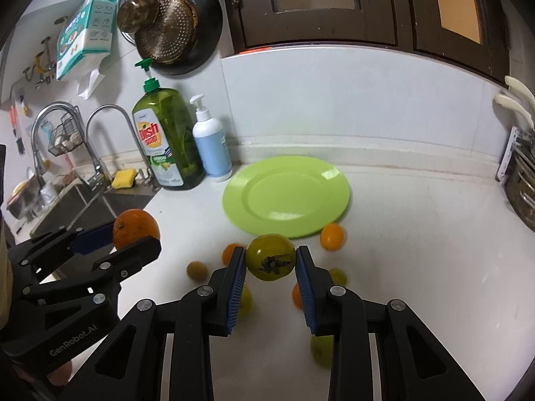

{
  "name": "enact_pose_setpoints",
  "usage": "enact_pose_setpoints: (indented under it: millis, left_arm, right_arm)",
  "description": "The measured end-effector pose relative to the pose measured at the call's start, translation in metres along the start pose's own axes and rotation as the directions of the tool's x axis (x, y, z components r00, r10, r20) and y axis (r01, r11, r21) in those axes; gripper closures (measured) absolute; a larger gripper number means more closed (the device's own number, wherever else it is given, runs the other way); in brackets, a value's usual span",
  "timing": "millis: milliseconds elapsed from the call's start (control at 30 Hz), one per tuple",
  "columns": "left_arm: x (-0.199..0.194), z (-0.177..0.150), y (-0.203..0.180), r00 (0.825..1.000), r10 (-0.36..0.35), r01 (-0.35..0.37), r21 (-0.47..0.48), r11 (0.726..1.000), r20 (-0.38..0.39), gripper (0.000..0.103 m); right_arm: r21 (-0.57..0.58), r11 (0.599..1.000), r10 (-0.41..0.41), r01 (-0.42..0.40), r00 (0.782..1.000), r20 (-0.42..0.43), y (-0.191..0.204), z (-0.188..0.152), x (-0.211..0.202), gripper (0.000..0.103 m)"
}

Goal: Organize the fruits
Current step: 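Carry the orange with the left tool while the right tool carries the green fruit to the plate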

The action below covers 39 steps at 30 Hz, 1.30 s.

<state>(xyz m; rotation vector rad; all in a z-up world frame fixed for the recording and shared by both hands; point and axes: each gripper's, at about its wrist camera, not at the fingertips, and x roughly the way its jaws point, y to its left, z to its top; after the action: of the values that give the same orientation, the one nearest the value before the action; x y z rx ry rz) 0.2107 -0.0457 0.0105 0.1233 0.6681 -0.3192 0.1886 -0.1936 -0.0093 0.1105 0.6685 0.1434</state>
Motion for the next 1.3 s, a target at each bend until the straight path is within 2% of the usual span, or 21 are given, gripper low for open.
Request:
enact_pose_setpoints:
  millis: [300, 600, 967, 1300]
  left_arm:
    - [0.026, 0.032, 0.003, 1.0, 0.0, 0.0, -0.005, 1.0, 0.016, 0.06]
    - [0.073, 0.056, 0.005, 1.0, -0.014, 0.014, -0.002, 1.0, -0.02, 0.06]
    - [0.139, 0.066, 0.01, 0.991, -0.02, 0.023, 0.016, 1.0, -0.132, 0.06]
    - [0.191, 0.065, 0.011, 0.971, -0.021, 0.036, 0.058, 0.998, -0.239, 0.06]
  right_arm:
    - [-0.008, 1.0, -0.005, 0.005, 1.0, 0.017, -0.011, 0.03, 0.022, 0.071]
    - [-0.016, 1.0, -0.005, 0.005, 1.0, -0.014, -0.027, 0.057, 0.059, 0.071]
    - [-0.039, 0.999, 0.007, -0.013, 0.988, -0.151, -0.045, 0.076, 0.129, 0.072]
    - [-0.073, 0.997, -0.004, -0.018, 0.957, -0.288, -0.051, 0.072, 0.181, 0.072]
